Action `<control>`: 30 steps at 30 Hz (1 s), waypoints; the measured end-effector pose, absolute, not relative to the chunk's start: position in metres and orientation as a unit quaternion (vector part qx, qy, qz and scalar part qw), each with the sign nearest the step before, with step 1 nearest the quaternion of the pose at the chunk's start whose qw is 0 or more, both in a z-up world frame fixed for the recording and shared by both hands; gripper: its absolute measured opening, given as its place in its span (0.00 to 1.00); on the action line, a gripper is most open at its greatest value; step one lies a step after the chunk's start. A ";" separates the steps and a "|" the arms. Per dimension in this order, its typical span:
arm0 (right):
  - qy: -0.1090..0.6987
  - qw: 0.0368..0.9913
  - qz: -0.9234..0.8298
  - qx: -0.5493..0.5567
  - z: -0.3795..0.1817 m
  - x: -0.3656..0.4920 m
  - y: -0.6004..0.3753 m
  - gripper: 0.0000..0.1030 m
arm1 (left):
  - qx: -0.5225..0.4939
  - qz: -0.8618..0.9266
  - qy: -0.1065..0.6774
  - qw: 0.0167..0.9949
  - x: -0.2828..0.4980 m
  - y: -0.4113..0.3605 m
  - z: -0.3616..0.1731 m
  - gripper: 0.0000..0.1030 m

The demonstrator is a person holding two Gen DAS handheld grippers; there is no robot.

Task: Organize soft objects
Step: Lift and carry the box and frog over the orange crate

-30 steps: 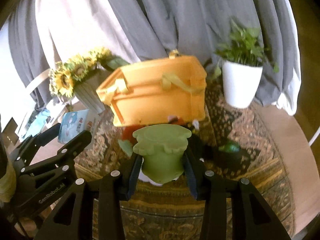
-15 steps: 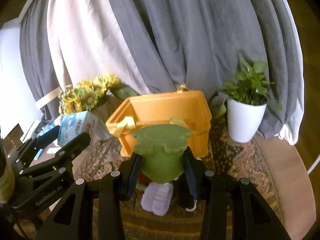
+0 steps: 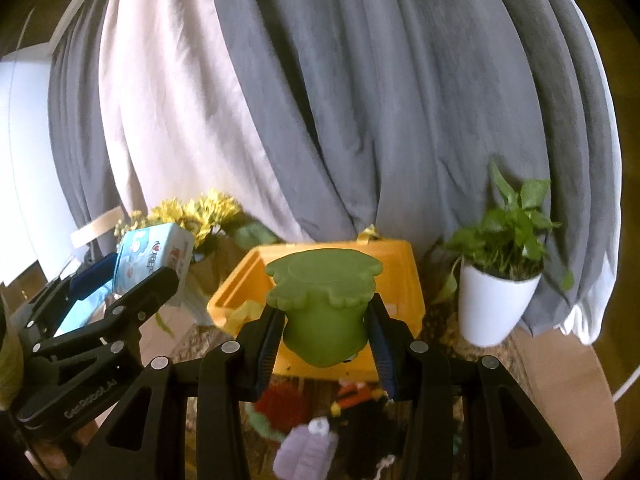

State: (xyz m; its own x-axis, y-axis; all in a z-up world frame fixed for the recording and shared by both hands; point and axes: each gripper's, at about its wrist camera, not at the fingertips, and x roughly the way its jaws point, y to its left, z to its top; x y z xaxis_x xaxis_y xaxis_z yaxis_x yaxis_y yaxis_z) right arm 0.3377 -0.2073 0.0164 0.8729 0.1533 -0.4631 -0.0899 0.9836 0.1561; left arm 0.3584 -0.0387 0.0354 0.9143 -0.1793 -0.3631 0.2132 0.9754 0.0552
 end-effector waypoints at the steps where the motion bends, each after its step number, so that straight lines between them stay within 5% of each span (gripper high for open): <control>1: 0.242 0.966 0.063 0.064 0.018 0.342 -0.208 0.41 | 0.047 -0.099 0.180 0.978 0.362 -0.039 0.036 0.72; 15: 0.247 0.965 0.072 0.057 0.011 0.425 -0.215 0.41 | 0.046 -0.088 0.184 0.978 0.439 -0.041 0.026 0.72; 30: 0.347 0.934 0.045 0.070 -0.039 0.513 -0.224 0.41 | 0.078 -0.078 0.250 0.962 0.514 -0.056 -0.020 0.72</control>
